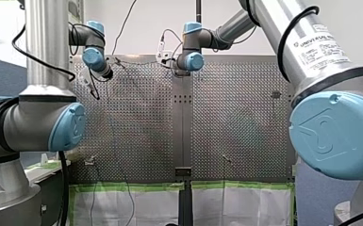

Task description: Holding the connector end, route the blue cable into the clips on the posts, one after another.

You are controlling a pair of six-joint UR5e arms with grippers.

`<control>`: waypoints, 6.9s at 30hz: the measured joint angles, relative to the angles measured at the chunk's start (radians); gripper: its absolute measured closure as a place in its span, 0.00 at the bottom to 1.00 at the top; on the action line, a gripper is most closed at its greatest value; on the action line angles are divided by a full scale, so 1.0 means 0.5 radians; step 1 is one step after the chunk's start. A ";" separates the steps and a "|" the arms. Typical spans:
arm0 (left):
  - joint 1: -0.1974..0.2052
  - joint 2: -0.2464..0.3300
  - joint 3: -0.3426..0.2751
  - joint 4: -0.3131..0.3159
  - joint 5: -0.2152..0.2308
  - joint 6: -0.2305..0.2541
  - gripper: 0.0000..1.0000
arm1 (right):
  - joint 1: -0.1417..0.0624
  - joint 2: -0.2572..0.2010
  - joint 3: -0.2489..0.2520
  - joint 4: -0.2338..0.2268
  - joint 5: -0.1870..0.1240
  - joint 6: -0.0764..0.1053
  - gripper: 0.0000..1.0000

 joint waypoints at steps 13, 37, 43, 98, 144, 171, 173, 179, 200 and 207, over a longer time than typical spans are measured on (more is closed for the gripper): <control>-0.091 0.142 -0.077 -0.054 -0.075 0.053 0.00 | -0.005 0.000 0.001 0.014 0.002 -0.004 1.00; -0.195 0.331 -0.117 -0.127 -0.211 0.403 0.00 | -0.006 0.000 0.000 0.031 0.015 -0.006 1.00; -0.193 0.350 -0.117 -0.089 -0.109 0.528 0.00 | -0.006 0.001 0.000 0.038 0.023 -0.006 1.00; -0.207 0.323 -0.075 -0.097 -0.092 0.963 0.00 | -0.019 0.012 0.001 0.043 0.044 -0.006 1.00; -0.441 0.128 0.082 -0.042 0.069 1.017 0.00 | -0.014 0.013 -0.020 0.044 0.044 0.009 1.00; -0.514 -0.120 0.271 0.010 -0.252 0.900 0.00 | -0.019 0.017 -0.033 0.041 0.044 0.015 1.00; -0.513 -0.120 0.271 0.011 -0.268 0.900 0.00 | -0.019 0.017 -0.036 0.042 0.044 0.015 1.00; -0.514 -0.120 0.270 0.012 -0.287 0.899 0.00 | -0.019 0.017 -0.039 0.045 0.044 0.015 1.00; -0.529 -0.120 0.271 0.015 -0.291 0.930 0.92 | -0.010 0.018 -0.039 0.059 0.044 0.011 1.00; -0.534 -0.120 0.271 0.015 -0.300 0.947 1.00 | -0.013 0.018 -0.039 0.061 0.044 0.009 1.00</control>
